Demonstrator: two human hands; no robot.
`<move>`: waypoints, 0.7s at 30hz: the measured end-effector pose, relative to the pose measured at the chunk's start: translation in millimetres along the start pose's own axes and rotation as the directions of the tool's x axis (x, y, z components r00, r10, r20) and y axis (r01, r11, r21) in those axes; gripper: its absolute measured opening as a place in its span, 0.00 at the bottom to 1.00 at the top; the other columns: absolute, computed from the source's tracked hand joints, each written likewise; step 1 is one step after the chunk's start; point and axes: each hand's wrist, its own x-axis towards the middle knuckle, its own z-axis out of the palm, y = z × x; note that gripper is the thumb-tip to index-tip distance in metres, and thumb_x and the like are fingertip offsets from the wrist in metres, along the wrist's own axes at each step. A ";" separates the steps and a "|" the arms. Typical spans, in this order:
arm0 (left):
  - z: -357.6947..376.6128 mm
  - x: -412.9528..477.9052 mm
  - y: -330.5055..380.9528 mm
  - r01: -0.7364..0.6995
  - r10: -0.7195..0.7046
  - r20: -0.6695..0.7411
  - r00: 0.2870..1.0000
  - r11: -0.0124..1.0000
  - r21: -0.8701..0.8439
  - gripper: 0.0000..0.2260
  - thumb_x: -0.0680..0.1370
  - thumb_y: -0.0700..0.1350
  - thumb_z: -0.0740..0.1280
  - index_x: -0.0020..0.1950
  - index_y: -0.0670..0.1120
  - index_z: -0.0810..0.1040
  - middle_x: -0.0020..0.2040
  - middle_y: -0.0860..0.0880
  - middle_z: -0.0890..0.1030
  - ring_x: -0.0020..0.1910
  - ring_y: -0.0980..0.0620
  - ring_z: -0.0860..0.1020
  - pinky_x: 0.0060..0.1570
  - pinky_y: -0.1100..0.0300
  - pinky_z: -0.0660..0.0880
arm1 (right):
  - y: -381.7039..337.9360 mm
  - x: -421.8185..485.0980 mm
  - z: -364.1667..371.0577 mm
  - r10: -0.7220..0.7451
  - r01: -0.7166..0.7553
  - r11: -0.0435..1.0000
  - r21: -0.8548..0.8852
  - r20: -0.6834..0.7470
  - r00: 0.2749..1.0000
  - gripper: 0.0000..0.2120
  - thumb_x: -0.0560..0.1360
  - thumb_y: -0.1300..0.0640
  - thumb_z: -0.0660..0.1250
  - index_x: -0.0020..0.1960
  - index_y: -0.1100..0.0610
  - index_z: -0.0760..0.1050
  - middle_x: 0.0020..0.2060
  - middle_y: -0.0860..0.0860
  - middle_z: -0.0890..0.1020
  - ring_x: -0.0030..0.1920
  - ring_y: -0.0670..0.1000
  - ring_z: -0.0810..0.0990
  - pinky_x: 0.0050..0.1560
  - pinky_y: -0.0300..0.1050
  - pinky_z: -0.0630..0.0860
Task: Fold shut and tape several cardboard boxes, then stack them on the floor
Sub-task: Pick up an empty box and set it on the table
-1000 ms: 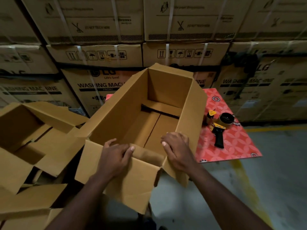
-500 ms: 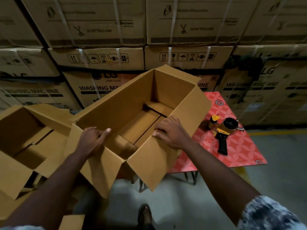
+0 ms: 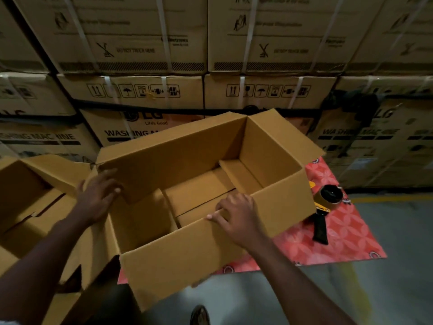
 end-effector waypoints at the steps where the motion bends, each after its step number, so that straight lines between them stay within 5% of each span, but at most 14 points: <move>1: -0.5 7.9 -3.6 0.028 -0.028 -0.012 1.000 0.999 -0.019 0.14 0.81 0.52 0.62 0.65 0.53 0.78 0.79 0.47 0.63 0.79 0.43 0.58 0.74 0.38 0.46 | -7.9 -1.7 3.2 0.007 -0.007 1.000 -0.012 0.001 1.000 0.24 0.76 0.30 0.58 0.48 0.48 0.80 0.48 0.46 0.79 0.54 0.50 0.73 0.60 0.50 0.62; 5: -7.1 35.1 -0.5 0.154 -0.159 -0.019 0.987 0.974 -0.169 0.19 0.81 0.41 0.67 0.71 0.52 0.72 0.81 0.46 0.56 0.79 0.40 0.57 0.73 0.34 0.56 | -29.9 -14.9 15.8 0.066 -0.065 0.997 -0.049 0.005 0.998 0.25 0.76 0.27 0.54 0.49 0.46 0.79 0.49 0.44 0.78 0.53 0.48 0.72 0.56 0.50 0.60; 11: -8.1 76.2 23.9 0.150 -0.164 -0.034 0.986 0.954 -0.260 0.19 0.80 0.37 0.66 0.71 0.45 0.71 0.71 0.39 0.72 0.67 0.36 0.72 0.64 0.38 0.71 | -41.5 -2.7 19.8 0.138 -0.140 0.987 -0.083 -0.031 0.990 0.24 0.77 0.29 0.55 0.48 0.46 0.79 0.48 0.43 0.79 0.52 0.48 0.72 0.53 0.50 0.63; 16: -6.1 107.7 56.3 0.178 -0.206 -0.114 0.972 0.960 -0.218 0.22 0.77 0.40 0.72 0.71 0.42 0.74 0.64 0.35 0.78 0.62 0.34 0.77 0.58 0.39 0.73 | -39.5 12.9 18.4 0.219 -0.222 0.966 -0.135 -0.038 0.975 0.26 0.77 0.28 0.54 0.48 0.46 0.79 0.48 0.44 0.80 0.53 0.49 0.73 0.53 0.53 0.67; 21: -16.3 88.6 88.9 0.158 -0.290 -0.296 0.910 0.903 -0.400 0.18 0.81 0.47 0.69 0.69 0.42 0.76 0.66 0.37 0.77 0.65 0.37 0.75 0.60 0.40 0.73 | -40.1 21.2 17.9 0.271 -0.280 0.949 -0.147 -0.077 0.959 0.35 0.77 0.25 0.45 0.49 0.48 0.81 0.48 0.46 0.81 0.53 0.51 0.74 0.53 0.55 0.68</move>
